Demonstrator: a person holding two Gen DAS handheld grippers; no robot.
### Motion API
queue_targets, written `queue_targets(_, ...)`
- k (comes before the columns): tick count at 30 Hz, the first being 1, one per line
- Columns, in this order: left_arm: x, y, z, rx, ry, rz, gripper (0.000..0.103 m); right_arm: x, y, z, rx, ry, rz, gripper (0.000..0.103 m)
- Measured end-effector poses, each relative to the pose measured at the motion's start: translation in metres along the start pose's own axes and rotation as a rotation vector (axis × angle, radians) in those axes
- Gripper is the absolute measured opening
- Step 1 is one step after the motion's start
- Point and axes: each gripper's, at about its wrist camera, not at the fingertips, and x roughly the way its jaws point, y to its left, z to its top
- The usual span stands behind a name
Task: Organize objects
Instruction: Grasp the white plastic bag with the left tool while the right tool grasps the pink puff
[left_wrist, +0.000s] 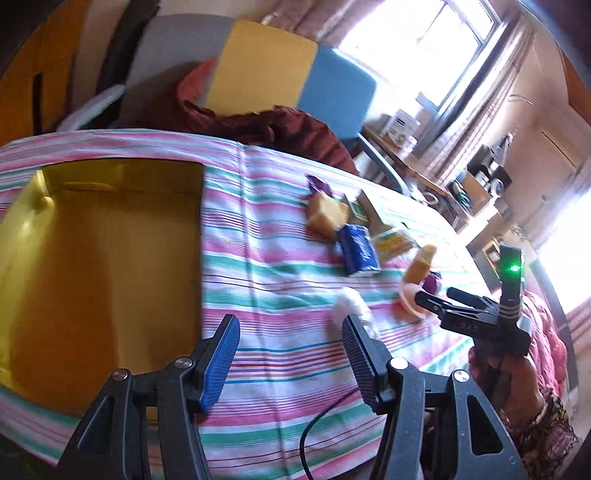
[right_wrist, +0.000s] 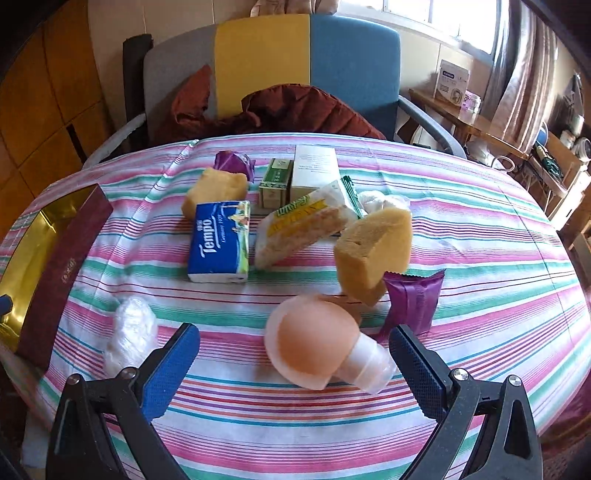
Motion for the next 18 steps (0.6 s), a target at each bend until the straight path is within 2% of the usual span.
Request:
queue_targets(6,0.046,-0.029,0.001,0.062,0.111,-0.043,0.059,0.016,-0.012,-0.003,-0.082,0.009,0.067,0.099)
queue_targets(10,0.07,-0.045,-0.001,0.096,0.156,-0.061,0.06,0.031,-0.009,-0.005,-0.072,0.032,0.104,0.094)
queue_targets(12,0.077,-0.054,-0.001,0.121,0.166,-0.055,0.06,0.039,-0.011,-0.006,-0.063,0.053,0.077,0.092)
queue_targets(14,0.083,-0.061,-0.002,0.152,0.168,-0.038,0.062,0.042,-0.014,-0.006,-0.041,0.067,0.093,0.08)
queue_targets(18,0.102,-0.068,-0.005,0.182,0.207,-0.007,0.063,0.043,-0.018,-0.006,-0.024,0.09,0.079,0.075)
